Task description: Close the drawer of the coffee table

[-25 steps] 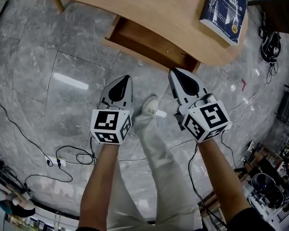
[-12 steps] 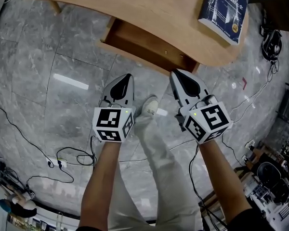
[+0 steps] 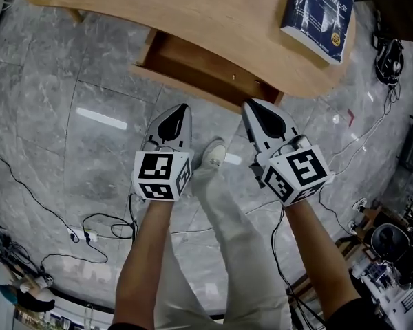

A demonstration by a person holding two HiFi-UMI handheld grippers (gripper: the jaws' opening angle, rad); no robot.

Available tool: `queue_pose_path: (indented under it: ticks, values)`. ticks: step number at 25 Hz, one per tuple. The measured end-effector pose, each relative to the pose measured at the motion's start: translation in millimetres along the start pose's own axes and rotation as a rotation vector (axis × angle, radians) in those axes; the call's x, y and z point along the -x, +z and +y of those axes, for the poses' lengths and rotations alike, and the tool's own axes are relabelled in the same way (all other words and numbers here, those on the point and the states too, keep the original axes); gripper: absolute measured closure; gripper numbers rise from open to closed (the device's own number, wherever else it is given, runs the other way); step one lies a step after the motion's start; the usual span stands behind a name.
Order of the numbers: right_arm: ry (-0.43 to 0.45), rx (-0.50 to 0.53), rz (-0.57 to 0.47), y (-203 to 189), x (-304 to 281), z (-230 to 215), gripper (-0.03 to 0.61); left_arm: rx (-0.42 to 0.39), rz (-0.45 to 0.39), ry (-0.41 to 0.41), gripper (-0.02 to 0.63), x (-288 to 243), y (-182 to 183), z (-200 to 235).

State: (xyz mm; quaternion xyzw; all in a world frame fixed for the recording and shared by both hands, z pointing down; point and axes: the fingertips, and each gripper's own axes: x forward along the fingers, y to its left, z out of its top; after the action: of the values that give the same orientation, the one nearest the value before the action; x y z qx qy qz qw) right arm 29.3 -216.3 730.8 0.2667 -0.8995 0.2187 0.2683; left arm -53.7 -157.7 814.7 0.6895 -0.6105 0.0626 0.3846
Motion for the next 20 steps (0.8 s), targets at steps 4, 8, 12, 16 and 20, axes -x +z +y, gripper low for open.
queue_pose_path:
  ticks: [4, 8, 12, 16, 20]
  values:
    - [-0.003, -0.003, -0.002, 1, 3, -5, 0.565, -0.007, 0.008, 0.001, 0.612, -8, -1, -2]
    - [-0.013, -0.011, 0.002, 0, 7, -14, 0.565, -0.013, 0.014, -0.002, 0.613, -17, 0, -7]
    - [-0.02, -0.025, 0.004, -4, 6, -20, 0.565, -0.015, 0.02, -0.004, 0.613, -22, 1, -7]
    - [-0.021, -0.037, 0.003, -7, 3, -22, 0.565, -0.024, 0.03, -0.005, 0.614, -27, 0, -6]
    - [-0.025, -0.045, 0.003, -8, 3, -25, 0.565, -0.031, 0.036, -0.006, 0.613, -30, 1, -6]
